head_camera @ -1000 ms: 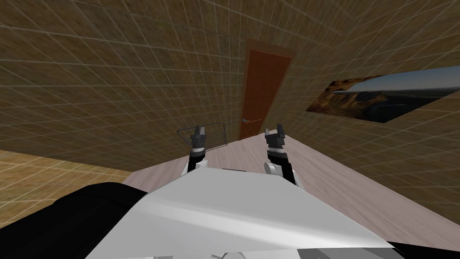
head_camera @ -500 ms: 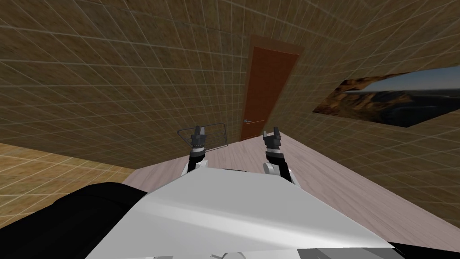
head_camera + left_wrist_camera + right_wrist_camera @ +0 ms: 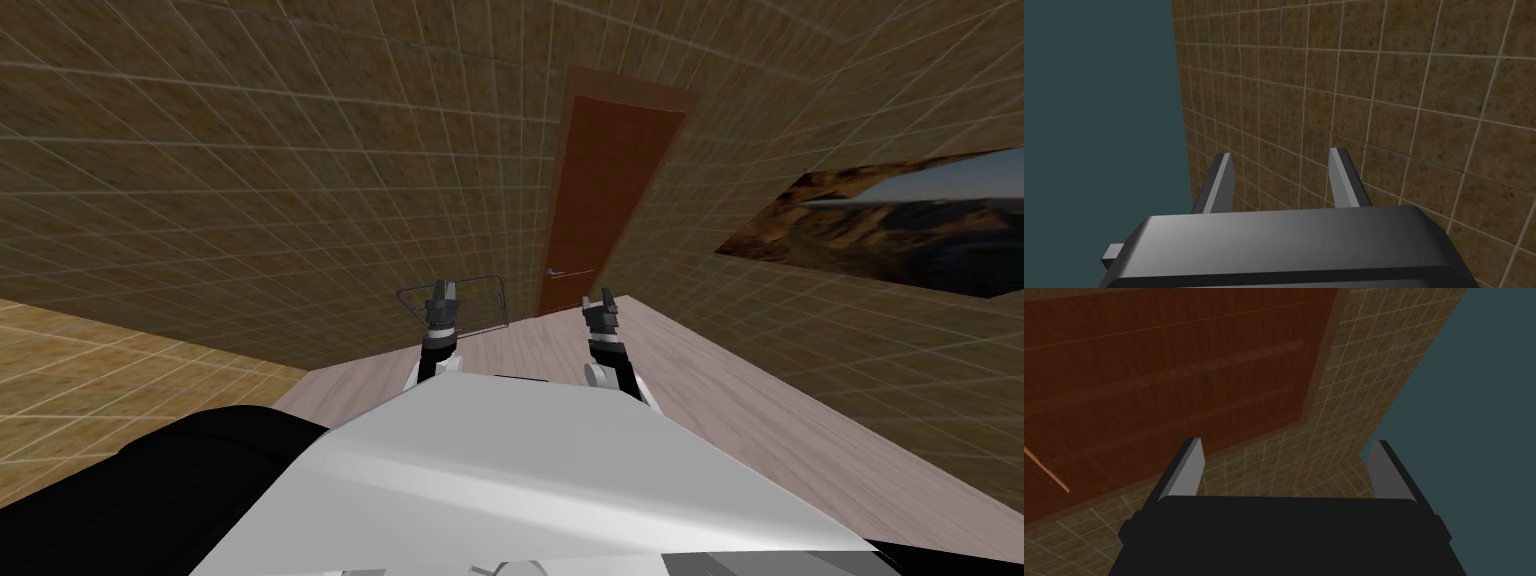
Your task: Pull the door open
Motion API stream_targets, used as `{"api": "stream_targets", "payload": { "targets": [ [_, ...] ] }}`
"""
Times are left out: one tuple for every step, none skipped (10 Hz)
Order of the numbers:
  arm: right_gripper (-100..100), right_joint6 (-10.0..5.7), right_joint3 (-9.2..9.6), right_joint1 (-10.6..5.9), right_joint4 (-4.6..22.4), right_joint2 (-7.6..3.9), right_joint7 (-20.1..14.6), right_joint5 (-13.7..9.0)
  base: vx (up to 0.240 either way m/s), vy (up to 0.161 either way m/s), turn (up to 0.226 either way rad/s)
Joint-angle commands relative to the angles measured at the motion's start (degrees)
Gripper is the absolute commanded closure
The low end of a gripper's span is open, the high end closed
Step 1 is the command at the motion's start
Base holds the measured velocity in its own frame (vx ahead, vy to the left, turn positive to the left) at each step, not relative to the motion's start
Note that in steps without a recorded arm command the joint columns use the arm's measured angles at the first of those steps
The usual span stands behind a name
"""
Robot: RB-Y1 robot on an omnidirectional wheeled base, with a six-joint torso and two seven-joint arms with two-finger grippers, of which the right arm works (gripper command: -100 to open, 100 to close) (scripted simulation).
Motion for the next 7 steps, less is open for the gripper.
{"api": "stream_targets", "payload": {
  "targets": [
    [-100, -0.88, -0.07, -0.49, 2.36, -0.57, -0.37, -0.21, 0.085, -0.030, 0.076],
    [-100, -1.41, -0.07, -0.78, 3.81, -0.90, -0.57, -0.32, 0.096, -0.042, 0.084],
    [-100, -1.94, -0.07, -1.07, 5.27, -1.23, -0.77, -0.44, 0.101, -0.041, 0.097],
    [-100, -2.47, -0.08, -1.36, 6.73, -1.56, -0.97, -0.55, 0.096, -0.034, 0.087],
    [-100, -3.00, -0.08, -1.65, 8.19, -1.89, -1.17, -0.67, 0.089, -0.034, 0.093],
    [-100, -3.52, -0.08, -1.94, 9.64, -2.22, -1.37, -0.78, 0.102, -0.048, 0.087],
    [-100, -4.08, -0.08, -2.24, 11.16, -2.55, -1.58, -0.90, 0.098, -0.039, 0.085]
  ]
}}
